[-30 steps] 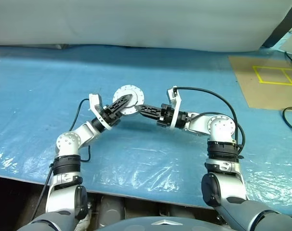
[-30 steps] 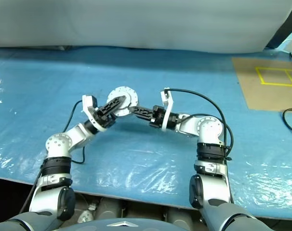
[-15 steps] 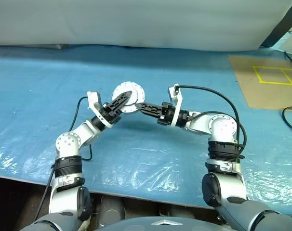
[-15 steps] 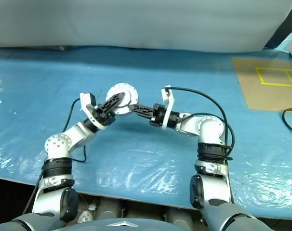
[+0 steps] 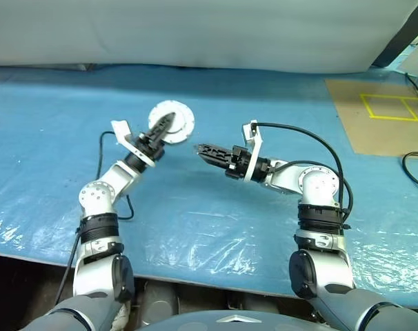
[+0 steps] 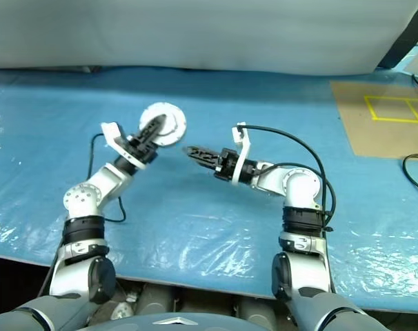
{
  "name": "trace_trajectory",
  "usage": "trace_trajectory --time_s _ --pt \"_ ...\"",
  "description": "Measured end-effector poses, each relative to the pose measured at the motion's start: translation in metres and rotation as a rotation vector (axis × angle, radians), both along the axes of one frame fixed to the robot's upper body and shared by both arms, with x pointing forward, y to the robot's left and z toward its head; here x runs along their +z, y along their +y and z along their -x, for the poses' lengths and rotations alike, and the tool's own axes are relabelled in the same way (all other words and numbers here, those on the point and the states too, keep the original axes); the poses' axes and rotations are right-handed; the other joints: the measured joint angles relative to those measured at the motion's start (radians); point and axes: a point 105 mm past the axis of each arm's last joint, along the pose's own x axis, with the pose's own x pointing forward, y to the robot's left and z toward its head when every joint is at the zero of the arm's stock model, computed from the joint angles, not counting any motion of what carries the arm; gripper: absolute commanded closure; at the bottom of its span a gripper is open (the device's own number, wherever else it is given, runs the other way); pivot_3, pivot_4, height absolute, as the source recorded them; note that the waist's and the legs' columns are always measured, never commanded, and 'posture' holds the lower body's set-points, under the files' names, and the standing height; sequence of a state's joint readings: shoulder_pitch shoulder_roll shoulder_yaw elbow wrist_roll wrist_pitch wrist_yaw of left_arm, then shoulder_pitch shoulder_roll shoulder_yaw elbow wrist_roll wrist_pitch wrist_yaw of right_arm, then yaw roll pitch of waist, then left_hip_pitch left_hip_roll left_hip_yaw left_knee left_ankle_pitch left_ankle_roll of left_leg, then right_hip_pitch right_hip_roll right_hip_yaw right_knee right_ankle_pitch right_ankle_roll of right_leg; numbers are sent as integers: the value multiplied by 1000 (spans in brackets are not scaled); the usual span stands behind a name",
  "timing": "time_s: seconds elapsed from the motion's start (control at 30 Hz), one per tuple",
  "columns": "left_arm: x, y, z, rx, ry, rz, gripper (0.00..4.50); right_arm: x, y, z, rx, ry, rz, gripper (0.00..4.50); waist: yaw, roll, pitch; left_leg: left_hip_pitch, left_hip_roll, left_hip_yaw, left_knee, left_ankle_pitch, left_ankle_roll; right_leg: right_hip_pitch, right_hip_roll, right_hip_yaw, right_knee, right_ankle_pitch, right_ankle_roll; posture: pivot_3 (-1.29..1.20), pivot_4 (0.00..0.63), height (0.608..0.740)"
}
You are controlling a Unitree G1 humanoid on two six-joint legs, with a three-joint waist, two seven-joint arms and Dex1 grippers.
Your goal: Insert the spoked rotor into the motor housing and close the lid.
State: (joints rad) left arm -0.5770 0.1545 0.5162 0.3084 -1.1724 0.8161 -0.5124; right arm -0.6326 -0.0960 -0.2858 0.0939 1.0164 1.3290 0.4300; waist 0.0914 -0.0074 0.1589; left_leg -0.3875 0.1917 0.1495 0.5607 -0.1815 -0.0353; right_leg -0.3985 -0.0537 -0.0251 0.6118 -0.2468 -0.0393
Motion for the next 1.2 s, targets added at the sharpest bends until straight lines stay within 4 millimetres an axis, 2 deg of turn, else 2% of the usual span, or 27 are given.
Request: trace_trajectory --time_s 0.1,0.17,0.4,0.5,0.57,0.6,0.8,0.87,1.0,1.2 --pt "-1 24 -4 120 16 -20 1877 1 0 -1 -6 -6 -2 1246 5 0 0 -3 -1 0 0 0 0 0 0 -1 -2 0 0 0 150 740" --pt "-9 40 -4 204 44 -71 1877 0 -1 -1 -7 -10 5 1246 6 0 0 -3 -1 0 0 0 0 0 0 -1 -2 0 0 0 150 740" --pt "-55 105 -7 544 238 -305 1877 -8 -14 -7 -64 -23 64 1246 6 0 0 -4 -1 -1 2 0 0 1 -1 -3 -2 1 2 0 150 740" --pt "-77 115 -4 589 308 -366 1877 -10 -14 -7 -62 -29 80 1246 7 -1 0 -5 -1 -1 2 0 0 1 -1 -3 -2 1 2 0 150 740" --pt "-88 114 -3 587 336 -415 1877 -11 -12 -7 -57 -34 87 1246 7 -1 0 -5 -1 -1 2 0 0 1 -1 -3 -2 1 2 0 150 740" --pt "-87 113 -4 588 323 -433 1877 -12 -11 -7 -57 -36 91 1246 8 -1 0 -4 -1 -1 3 0 0 2 -1 -3 -2 1 2 0 150 740" --pt "-95 106 -6 564 329 -471 39 -13 -10 -9 -67 -47 106 1221 6 -1 0 4 0 -1 2 0 0 8 -2 -3 -2 1 2 0 150 740" --pt "-93 110 -10 589 334 -491 39 -15 -7 -8 -59 -46 108 1221 6 -1 0 6 0 -1 2 0 0 10 -3 -3 -2 1 2 0 150 740" --pt "-93 133 -7 686 365 -532 39 -22 -8 -5 -61 -33 113 1221 -1 -1 0 7 0 -1 2 0 0 9 -3 -2 -2 1 2 0 150 740" --pt "-86 192 15 932 392 -656 39 -24 -5 -6 -65 -47 120 1221 3 -1 0 5 0 -1 1 0 0 9 -2 -2 -3 1 2 0 150 740"
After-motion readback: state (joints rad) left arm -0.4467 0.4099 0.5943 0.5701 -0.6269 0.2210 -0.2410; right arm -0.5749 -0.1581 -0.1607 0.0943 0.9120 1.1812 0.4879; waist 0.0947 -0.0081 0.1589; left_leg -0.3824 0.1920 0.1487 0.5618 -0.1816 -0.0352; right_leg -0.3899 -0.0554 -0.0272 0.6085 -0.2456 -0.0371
